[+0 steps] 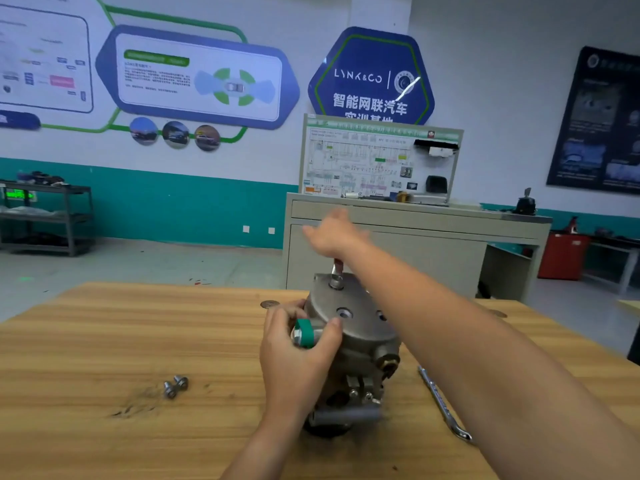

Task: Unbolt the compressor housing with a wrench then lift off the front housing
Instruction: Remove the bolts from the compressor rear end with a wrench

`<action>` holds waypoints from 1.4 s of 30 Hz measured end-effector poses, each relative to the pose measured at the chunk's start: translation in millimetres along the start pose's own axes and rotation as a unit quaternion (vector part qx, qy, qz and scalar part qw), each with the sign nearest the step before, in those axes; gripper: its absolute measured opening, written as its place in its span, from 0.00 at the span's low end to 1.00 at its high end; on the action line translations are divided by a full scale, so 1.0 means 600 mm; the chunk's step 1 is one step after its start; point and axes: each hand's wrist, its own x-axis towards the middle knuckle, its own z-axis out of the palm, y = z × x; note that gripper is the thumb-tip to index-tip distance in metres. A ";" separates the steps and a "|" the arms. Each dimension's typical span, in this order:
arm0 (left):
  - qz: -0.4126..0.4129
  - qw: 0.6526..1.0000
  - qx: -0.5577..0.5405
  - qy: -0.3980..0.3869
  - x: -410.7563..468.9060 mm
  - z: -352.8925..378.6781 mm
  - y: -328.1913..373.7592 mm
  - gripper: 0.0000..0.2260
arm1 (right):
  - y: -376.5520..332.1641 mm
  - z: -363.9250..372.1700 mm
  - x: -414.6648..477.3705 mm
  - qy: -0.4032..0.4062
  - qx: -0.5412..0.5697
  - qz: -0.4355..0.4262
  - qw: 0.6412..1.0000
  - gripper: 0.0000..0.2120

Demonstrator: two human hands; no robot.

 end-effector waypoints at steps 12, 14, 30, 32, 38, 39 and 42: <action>-0.020 1.000 -0.019 0.006 0.001 -0.014 -0.012 0.11 | 0.014 0.007 -0.361 -0.021 0.337 -0.303 0.891 0.17; -0.036 0.999 -0.030 0.006 0.004 -0.023 -0.014 0.11 | 0.082 -0.002 -0.373 0.036 0.447 -0.204 0.871 0.13; -0.015 1.000 -0.003 0.006 -0.006 -0.009 -0.001 0.13 | -0.007 0.007 -0.014 -0.067 0.023 -0.064 0.995 0.44; -0.012 1.000 0.006 0.001 -0.005 -0.008 0.001 0.12 | -0.061 0.018 -0.045 -0.055 -0.036 -0.144 0.987 0.39; -0.026 0.999 0.015 0.030 0.001 -0.020 -0.017 0.11 | -0.084 0.043 -0.254 0.094 0.035 -0.377 0.921 0.20; -0.034 0.999 0.003 0.029 0.001 -0.023 -0.023 0.12 | -0.067 0.045 -0.291 0.102 0.118 -0.388 0.908 0.20; -0.048 0.998 -0.038 0.030 -0.005 -0.029 -0.023 0.10 | 0.021 0.051 -0.349 0.245 0.318 -0.343 0.849 0.15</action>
